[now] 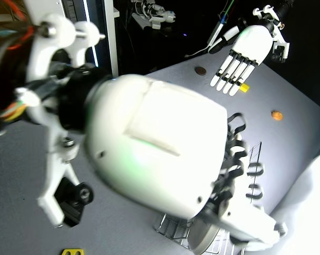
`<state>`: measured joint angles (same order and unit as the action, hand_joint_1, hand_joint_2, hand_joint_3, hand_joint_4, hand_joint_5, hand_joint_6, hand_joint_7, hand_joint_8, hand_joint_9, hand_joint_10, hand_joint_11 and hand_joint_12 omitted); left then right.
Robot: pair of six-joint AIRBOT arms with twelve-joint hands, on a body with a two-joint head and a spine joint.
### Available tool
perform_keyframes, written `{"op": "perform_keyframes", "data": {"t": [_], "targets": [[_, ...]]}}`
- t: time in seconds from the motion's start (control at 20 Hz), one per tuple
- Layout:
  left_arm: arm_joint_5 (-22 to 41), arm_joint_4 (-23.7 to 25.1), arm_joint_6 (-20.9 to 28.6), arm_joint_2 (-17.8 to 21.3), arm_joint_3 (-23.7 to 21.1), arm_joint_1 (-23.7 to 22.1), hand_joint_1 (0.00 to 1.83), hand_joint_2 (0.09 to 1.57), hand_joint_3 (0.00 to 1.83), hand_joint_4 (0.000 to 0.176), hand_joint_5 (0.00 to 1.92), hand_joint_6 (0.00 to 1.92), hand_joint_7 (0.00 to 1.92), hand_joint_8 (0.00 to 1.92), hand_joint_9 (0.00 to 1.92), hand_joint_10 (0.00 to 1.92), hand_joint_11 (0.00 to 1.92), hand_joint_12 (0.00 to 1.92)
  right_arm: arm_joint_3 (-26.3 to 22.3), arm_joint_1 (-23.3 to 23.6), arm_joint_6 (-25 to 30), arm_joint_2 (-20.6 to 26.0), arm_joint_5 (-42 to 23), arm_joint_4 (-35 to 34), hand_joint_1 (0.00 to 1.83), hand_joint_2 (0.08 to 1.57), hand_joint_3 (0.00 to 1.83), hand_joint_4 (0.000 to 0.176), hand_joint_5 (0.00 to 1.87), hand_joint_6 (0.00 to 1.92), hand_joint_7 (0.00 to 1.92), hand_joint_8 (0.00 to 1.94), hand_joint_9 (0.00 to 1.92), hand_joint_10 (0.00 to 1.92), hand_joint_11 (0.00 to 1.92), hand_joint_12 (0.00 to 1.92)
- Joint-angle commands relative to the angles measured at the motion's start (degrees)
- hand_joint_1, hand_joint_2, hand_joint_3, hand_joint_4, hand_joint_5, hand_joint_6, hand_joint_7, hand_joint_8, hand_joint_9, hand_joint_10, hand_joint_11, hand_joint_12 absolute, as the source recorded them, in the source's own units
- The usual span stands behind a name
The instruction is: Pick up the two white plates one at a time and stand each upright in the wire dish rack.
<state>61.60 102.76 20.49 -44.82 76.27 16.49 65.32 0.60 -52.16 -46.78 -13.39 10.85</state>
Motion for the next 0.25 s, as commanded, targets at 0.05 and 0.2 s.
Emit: {"op": "perform_keyframes", "data": {"t": [0.05, 0.2], "targets": [[1.1, -3.9, 0.1, 0.6, -0.2, 0.0, 0.0, 1.16, 0.0, 0.0, 0.23, 0.0, 0.28, 0.0, 0.23, 0.01, 0.0, 0.31, -1.3, 0.7, -4.7, 0.5, -8.4, -0.5, 1.02, 1.04, 0.0, 0.0, 0.79, 0.01, 0.83, 0.01, 0.8, 0.01, 0.29, 1.04], [1.1, -3.9, 0.1, 0.6, -0.1, -0.3, 0.0, 1.17, 0.0, 0.0, 0.43, 0.02, 0.57, 0.03, 0.51, 0.04, 0.0, 0.82, -2.9, 0.2, -8.9, 1.2, -10.3, -0.8, 1.0, 1.02, 0.0, 0.0, 0.85, 0.02, 0.89, 0.02, 0.85, 0.02, 0.35, 0.99]]}}
